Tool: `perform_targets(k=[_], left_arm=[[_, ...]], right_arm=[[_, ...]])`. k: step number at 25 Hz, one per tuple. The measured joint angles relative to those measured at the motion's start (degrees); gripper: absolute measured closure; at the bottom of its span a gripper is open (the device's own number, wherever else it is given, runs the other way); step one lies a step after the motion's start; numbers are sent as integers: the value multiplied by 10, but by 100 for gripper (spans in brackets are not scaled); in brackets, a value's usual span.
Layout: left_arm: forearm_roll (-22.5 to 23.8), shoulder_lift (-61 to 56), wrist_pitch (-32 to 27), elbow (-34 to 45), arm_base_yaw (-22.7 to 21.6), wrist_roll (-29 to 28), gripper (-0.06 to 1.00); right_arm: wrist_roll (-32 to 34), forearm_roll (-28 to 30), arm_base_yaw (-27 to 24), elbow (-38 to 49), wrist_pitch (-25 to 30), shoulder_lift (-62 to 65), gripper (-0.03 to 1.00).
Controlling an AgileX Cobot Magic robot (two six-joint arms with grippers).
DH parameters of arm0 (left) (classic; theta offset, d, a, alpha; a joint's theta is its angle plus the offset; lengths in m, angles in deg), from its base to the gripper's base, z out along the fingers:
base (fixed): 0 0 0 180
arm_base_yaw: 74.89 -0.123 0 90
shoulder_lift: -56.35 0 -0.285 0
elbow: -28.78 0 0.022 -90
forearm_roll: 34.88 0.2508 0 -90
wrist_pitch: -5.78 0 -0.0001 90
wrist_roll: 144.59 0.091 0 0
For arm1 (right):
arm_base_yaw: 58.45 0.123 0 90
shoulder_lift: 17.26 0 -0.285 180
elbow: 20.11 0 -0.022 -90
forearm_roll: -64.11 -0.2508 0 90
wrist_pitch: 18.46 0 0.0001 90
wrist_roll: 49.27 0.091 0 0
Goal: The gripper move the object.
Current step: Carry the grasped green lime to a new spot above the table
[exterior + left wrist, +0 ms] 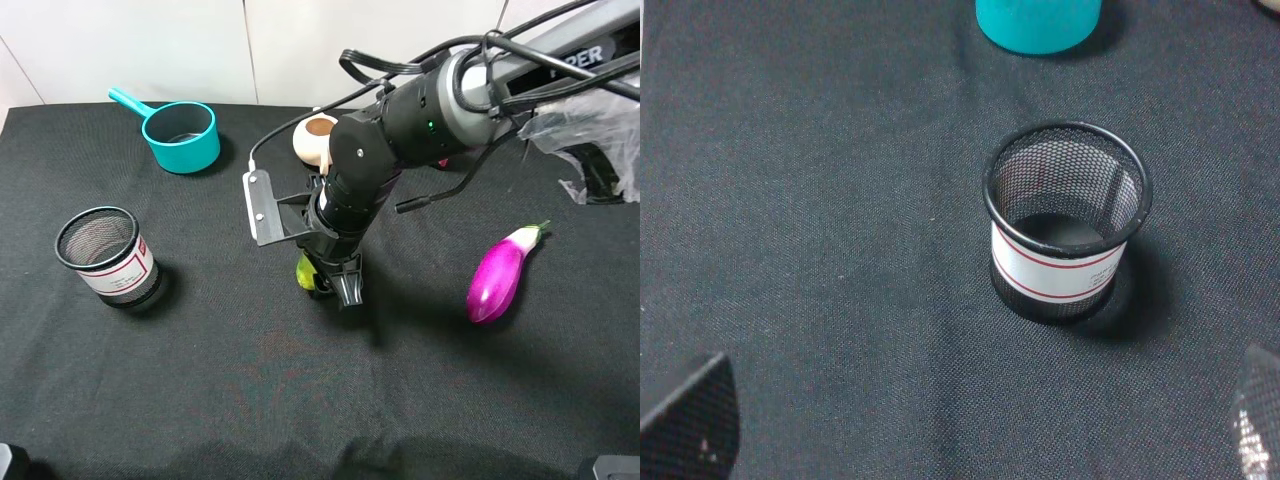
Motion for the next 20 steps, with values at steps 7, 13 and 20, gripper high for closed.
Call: perform_targets(k=[7, 13, 20], left_arm=[[0, 0, 0, 0, 0, 0, -3], [0, 0, 0, 0, 0, 0, -3], [0, 0, 0, 0, 0, 0, -3]], right_arm=[[18, 0, 0, 0, 26, 43, 45], [52, 0, 0, 0, 48, 83, 45], [111, 0, 0, 0, 100, 127, 45]])
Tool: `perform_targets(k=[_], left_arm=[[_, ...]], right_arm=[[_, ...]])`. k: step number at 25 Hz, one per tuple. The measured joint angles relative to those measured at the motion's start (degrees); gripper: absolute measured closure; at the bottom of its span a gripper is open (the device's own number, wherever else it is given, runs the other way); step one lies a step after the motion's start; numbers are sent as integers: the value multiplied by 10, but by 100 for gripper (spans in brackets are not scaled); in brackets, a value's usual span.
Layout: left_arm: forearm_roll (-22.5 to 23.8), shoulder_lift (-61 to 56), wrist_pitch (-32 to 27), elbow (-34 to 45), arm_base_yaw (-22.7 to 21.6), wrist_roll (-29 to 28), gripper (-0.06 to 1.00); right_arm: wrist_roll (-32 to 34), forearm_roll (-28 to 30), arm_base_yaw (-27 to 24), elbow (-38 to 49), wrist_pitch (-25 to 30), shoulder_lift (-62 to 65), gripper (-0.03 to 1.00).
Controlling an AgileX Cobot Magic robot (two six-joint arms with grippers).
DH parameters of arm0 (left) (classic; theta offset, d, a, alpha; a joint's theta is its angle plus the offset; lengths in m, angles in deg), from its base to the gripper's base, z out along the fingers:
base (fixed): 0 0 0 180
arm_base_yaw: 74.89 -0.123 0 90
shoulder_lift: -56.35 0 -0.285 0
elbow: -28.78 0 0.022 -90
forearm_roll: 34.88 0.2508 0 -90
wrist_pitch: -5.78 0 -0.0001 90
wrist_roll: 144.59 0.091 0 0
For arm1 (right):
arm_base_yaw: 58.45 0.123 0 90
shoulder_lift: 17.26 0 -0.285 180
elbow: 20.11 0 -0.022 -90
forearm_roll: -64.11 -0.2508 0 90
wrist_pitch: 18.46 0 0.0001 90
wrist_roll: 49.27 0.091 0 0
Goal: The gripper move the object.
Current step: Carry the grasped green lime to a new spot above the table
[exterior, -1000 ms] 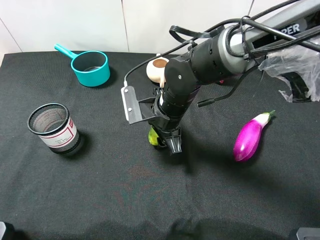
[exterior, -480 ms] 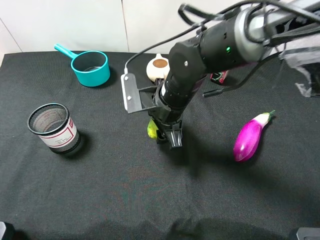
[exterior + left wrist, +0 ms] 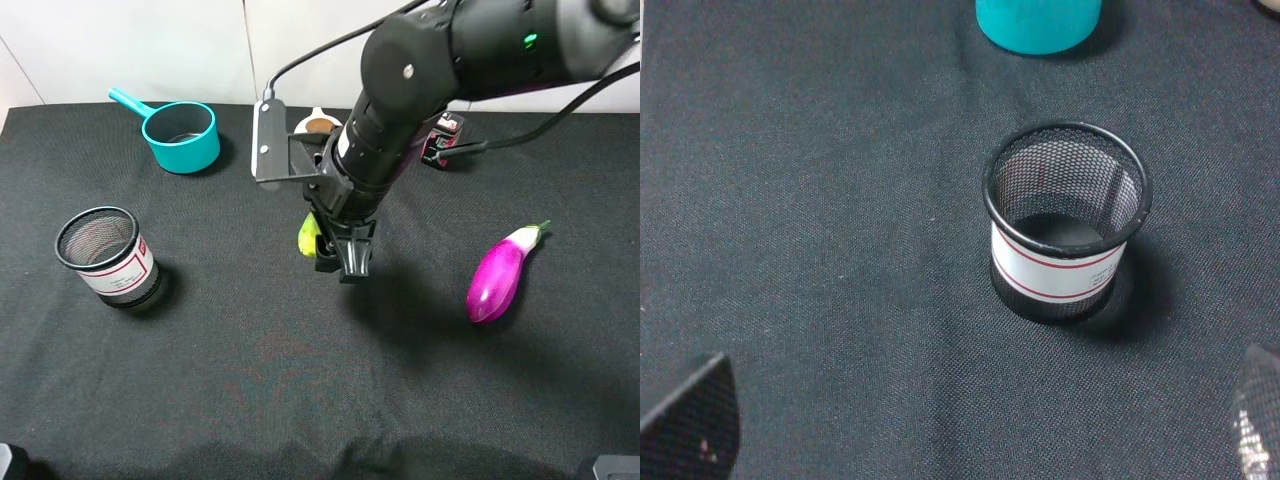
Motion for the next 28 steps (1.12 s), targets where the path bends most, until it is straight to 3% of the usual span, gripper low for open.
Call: perform_targets(k=[8, 19, 28], left_arm=[[0, 0, 0, 0, 0, 0, -3], [0, 0, 0, 0, 0, 0, -3], [0, 0, 0, 0, 0, 0, -3]], right_arm=[[72, 0, 0, 0, 71, 42, 45], [282, 0, 0, -9, 141, 110, 45], [427, 5, 0, -74, 218, 115, 45]])
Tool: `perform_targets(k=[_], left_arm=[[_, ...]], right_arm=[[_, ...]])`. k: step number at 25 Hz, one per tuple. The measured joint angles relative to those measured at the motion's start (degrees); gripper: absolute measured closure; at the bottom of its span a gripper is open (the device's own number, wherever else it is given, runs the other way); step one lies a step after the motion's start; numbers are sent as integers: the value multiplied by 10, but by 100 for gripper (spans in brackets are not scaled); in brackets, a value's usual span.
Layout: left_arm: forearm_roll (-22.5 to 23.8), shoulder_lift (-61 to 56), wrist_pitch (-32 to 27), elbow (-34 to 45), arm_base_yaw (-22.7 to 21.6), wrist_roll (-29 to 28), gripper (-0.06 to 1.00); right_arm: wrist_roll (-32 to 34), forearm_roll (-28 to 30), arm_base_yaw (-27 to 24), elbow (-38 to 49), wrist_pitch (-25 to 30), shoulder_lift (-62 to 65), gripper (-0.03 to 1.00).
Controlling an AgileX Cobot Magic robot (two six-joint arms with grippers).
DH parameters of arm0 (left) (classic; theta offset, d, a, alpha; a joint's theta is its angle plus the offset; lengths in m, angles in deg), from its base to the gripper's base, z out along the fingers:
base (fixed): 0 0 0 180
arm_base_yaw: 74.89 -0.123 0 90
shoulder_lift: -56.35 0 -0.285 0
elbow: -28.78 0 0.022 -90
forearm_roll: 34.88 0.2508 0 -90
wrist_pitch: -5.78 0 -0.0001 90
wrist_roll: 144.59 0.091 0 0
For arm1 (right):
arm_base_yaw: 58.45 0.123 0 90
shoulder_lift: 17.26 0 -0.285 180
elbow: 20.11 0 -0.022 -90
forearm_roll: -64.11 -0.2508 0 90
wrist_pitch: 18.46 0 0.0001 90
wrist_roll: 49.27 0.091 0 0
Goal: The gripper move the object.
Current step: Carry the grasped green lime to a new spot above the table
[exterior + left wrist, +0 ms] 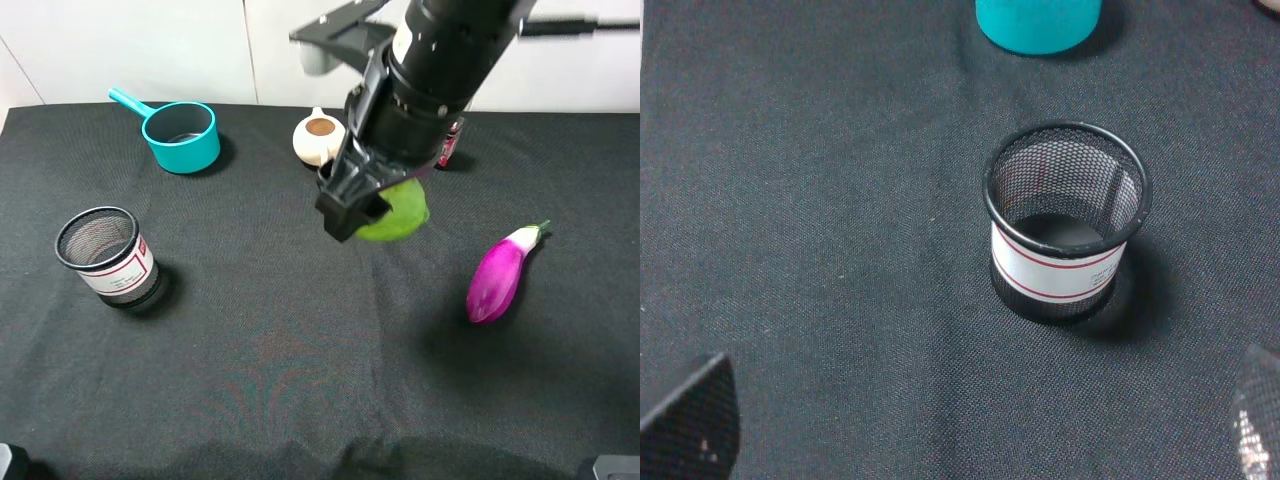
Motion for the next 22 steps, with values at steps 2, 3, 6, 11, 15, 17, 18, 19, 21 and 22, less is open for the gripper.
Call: perform_targets(k=[2, 3, 6, 11, 15, 17, 18, 19, 21, 22], left_arm=[[0, 0, 0, 0, 0, 0, -3], [0, 0, 0, 0, 0, 0, -3], [0, 0, 0, 0, 0, 0, -3], [0, 0, 0, 0, 0, 0, -3], [0, 0, 0, 0, 0, 0, -3], [0, 0, 0, 0, 0, 0, -3], [0, 0, 0, 0, 0, 0, -3], [0, 0, 0, 0, 0, 0, -3], [0, 0, 0, 0, 0, 0, -3], [0, 0, 0, 0, 0, 0, -3]], right_arm=[[27, 8, -1, -18, 11, 0, 45], [42, 14, -2, -26, 15, 0, 45], [79, 34, -13, -42, 31, 0, 45], [102, 43, -61, -52, 41, 0, 45], [104, 43, -106, -53, 40, 0, 45], [104, 44, -128, -53, 37, 0, 45], [104, 44, -139, -54, 34, 0, 45], [104, 45, -149, -54, 30, 0, 45], [104, 45, -171, -54, 20, 0, 45], [104, 45, -182, -55, 19, 0, 45]])
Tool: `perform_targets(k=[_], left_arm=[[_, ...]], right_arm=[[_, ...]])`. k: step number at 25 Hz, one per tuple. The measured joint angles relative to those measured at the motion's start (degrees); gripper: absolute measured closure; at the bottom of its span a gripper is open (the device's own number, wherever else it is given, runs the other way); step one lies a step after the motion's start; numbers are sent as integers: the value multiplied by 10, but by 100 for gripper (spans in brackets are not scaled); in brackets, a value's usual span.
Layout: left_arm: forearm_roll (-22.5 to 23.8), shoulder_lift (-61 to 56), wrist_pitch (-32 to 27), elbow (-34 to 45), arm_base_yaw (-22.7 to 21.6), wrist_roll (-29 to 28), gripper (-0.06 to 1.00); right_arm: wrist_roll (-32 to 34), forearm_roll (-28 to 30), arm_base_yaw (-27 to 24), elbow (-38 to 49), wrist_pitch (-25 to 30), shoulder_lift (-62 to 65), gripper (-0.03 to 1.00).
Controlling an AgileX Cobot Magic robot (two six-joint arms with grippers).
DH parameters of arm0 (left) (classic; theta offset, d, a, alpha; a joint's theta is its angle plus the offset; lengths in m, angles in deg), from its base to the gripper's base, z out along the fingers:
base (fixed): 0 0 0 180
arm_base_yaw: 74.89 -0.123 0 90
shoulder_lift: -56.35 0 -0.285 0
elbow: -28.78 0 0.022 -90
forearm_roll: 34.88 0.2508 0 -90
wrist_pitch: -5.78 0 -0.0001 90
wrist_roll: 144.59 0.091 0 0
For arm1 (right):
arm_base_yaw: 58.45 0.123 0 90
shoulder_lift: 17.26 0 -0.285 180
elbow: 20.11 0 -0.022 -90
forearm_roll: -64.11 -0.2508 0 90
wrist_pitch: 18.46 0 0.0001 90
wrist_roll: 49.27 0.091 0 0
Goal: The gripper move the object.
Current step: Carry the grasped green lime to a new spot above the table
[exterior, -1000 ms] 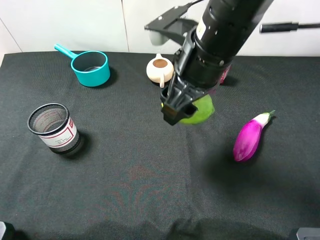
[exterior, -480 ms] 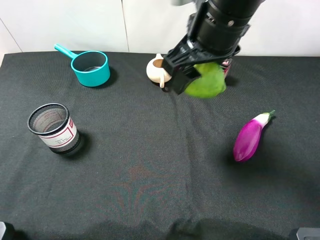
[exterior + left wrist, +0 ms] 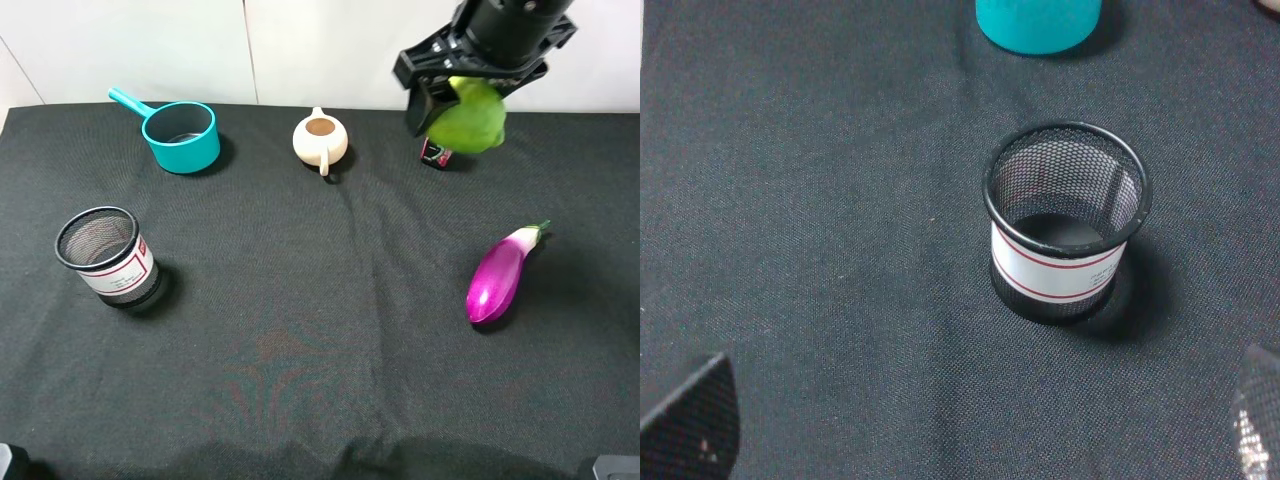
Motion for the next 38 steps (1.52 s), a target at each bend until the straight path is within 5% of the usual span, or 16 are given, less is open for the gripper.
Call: perform_targets(k=[14, 38], left_arm=[[0, 0, 0, 0, 0, 0, -3], [0, 0, 0, 0, 0, 0, -3]], right_arm=[[-2, 9, -128, 0, -76, -24, 45], [-2, 23, -211, 0, -252, -154, 45]])
